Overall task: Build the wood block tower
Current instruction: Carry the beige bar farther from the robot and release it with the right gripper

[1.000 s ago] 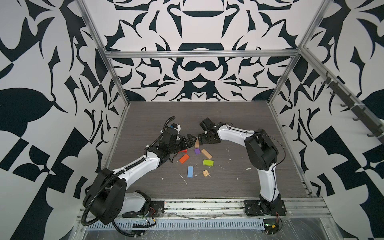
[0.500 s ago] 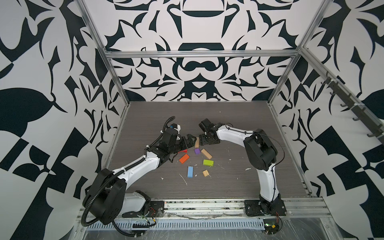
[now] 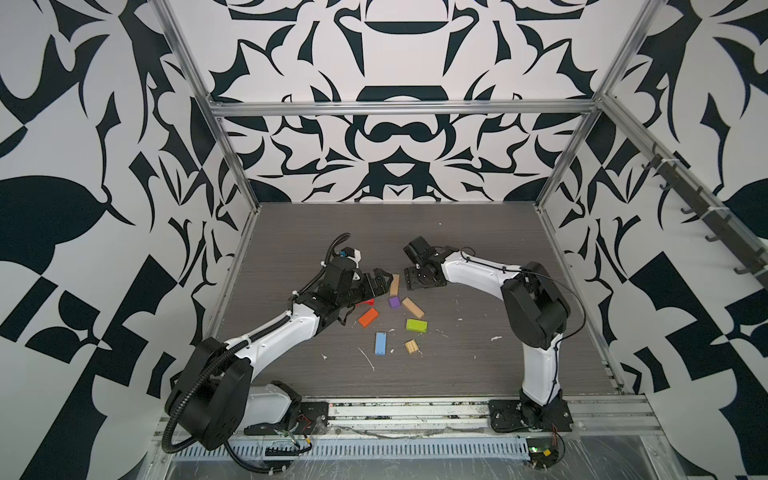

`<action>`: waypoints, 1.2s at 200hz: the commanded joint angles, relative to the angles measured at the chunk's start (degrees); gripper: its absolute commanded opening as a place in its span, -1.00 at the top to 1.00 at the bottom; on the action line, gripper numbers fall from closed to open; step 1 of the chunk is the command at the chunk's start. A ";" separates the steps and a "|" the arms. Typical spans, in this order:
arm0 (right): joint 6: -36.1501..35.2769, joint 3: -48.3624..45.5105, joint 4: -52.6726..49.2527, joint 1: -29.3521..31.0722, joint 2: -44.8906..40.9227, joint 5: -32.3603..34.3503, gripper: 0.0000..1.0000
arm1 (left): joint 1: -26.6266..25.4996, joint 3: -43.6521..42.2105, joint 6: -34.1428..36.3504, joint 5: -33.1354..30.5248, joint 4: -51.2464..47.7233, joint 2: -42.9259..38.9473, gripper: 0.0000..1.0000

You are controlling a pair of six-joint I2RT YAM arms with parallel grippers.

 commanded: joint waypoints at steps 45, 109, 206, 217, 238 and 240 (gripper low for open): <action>-2.12 -7.25 2.99 -3.37 -5.89 0.46 -0.55 | -0.30 0.18 -0.57 0.87 1.34 1.73 -1.00; -3.61 -14.45 6.58 -6.79 -9.27 -2.70 -0.55 | -0.30 0.39 -0.72 0.66 1.81 2.29 -1.00; -4.65 -13.70 6.21 -7.75 -7.55 -3.75 -0.62 | -0.47 1.07 -0.77 0.87 2.02 3.70 -1.00; -4.65 -13.57 6.07 -7.68 -7.36 -3.67 -0.63 | -0.47 1.01 -0.84 0.77 2.06 3.70 -1.00; -4.61 -13.50 5.89 -7.76 -7.24 -3.82 -0.65 | -0.47 0.98 -0.84 0.83 2.05 3.72 -1.00; -4.63 -13.55 5.88 -7.78 -7.25 -3.84 -0.65 | -0.47 1.01 -0.83 0.84 2.02 3.76 -1.00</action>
